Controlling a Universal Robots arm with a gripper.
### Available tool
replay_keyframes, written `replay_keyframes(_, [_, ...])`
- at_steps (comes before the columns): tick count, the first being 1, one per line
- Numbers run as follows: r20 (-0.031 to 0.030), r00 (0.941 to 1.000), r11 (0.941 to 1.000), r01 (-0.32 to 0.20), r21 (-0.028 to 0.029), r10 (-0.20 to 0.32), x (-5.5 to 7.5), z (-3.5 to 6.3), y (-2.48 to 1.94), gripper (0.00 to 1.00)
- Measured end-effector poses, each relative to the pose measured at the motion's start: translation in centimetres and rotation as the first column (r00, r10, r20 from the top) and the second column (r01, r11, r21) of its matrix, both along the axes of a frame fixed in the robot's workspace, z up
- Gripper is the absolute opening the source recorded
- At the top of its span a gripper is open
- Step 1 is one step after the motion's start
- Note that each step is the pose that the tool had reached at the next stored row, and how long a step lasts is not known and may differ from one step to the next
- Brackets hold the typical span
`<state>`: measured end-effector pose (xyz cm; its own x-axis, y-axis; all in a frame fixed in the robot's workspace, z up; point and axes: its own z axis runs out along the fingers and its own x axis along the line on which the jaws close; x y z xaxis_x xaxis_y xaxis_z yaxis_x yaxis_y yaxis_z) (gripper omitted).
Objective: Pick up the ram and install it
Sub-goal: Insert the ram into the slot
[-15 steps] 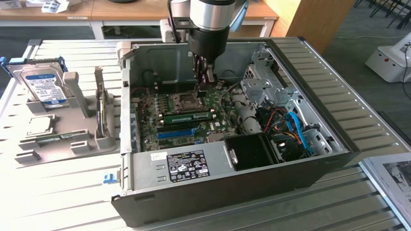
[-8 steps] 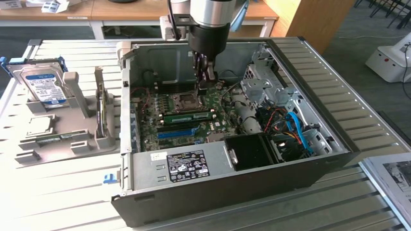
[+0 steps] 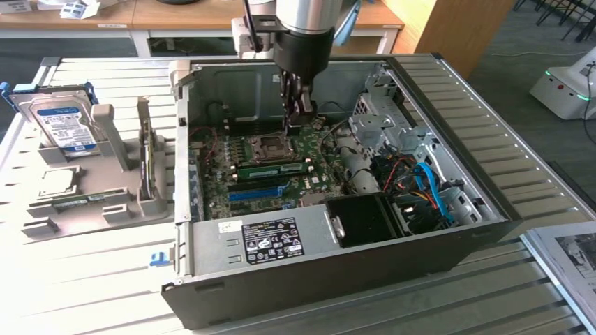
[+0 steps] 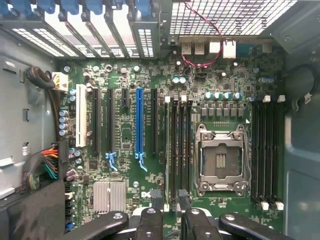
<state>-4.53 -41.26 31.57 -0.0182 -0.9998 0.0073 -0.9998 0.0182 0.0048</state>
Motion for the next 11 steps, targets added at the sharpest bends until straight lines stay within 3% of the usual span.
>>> replay_keyframes(11, [0.0001,1.0000,1.0000,0.000,-0.0043,0.000,0.00,0.80,0.00,0.25])
